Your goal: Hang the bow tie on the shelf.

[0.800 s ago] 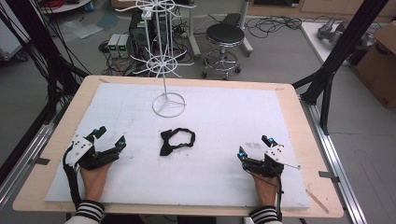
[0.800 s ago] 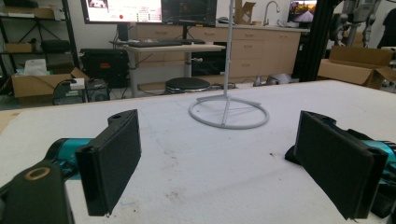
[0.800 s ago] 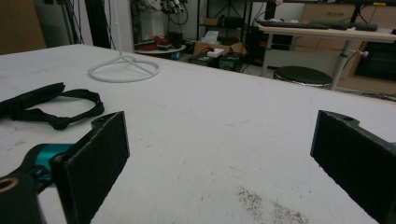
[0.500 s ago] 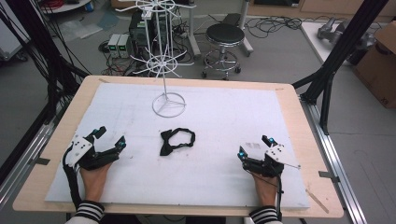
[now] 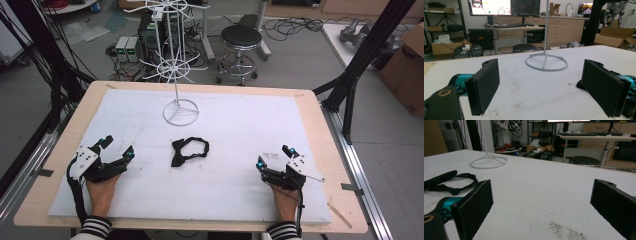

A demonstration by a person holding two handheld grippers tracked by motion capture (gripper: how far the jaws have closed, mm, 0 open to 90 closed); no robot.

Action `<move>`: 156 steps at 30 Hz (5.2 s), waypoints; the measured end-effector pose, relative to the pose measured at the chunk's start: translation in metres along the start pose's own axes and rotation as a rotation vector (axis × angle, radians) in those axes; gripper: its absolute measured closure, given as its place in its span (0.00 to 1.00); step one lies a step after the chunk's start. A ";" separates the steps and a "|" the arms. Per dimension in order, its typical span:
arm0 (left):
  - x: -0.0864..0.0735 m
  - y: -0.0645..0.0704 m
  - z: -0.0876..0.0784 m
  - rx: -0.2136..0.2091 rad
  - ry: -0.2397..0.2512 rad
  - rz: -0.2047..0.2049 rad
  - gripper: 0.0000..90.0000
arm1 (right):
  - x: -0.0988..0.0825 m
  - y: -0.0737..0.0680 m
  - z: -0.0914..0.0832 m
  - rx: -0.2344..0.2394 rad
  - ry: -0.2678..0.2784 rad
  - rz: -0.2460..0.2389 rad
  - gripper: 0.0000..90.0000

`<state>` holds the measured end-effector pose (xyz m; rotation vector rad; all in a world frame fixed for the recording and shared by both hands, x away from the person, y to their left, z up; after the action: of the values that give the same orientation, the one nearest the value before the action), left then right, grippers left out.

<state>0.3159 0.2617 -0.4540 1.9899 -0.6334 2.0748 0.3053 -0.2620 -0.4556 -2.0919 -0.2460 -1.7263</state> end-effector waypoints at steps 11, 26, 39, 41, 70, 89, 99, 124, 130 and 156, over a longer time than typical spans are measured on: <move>0.003 -0.002 0.003 -0.025 -0.061 -0.025 0.15 | 0.000 0.000 0.000 0.000 0.000 -0.002 0.04; 0.052 0.010 0.028 -0.144 -0.200 0.090 0.15 | 0.000 0.000 0.000 -0.002 0.001 -0.003 0.04; 0.075 0.038 0.061 -0.242 -0.309 0.129 0.15 | 0.000 0.000 0.000 -0.001 0.006 -0.001 0.04; 0.076 0.045 0.069 -0.268 -0.344 0.143 0.15 | 0.000 0.000 0.000 0.000 0.006 0.000 0.04; 0.050 0.099 0.140 -0.395 -0.733 0.212 0.20 | 0.000 0.000 -0.001 0.006 0.007 0.001 0.04; 0.031 0.106 0.151 -0.407 -0.845 0.204 0.45 | 0.000 0.000 -0.001 0.005 0.005 -0.001 0.04; 0.027 0.105 0.153 -0.392 -0.864 0.218 0.55 | 0.000 0.000 0.000 0.006 0.007 -0.004 0.04; 0.031 0.109 0.151 -0.368 -0.848 0.207 0.92 | 0.000 0.000 0.000 0.005 0.000 -0.005 0.04; 0.035 0.108 0.149 -0.374 -0.828 0.196 0.92 | 0.000 0.000 0.000 0.005 0.000 -0.005 0.04; 0.103 0.083 0.116 -0.369 -0.382 0.095 0.92 | 0.000 0.000 0.001 0.004 0.001 -0.014 0.04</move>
<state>0.3776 0.1220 -0.3660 2.1695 -1.1081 1.4832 0.3057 -0.2614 -0.4554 -2.0907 -0.2644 -1.7335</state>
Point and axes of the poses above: each handheld gripper's, and its own axes: z roughly forward along the jaws, x roughly out of its top, y roughly to its right, the point moved 3 cm from there along z, roughly forward along the jaws, and after that the axes turned 11 degrees about z, right-handed, at the moved point
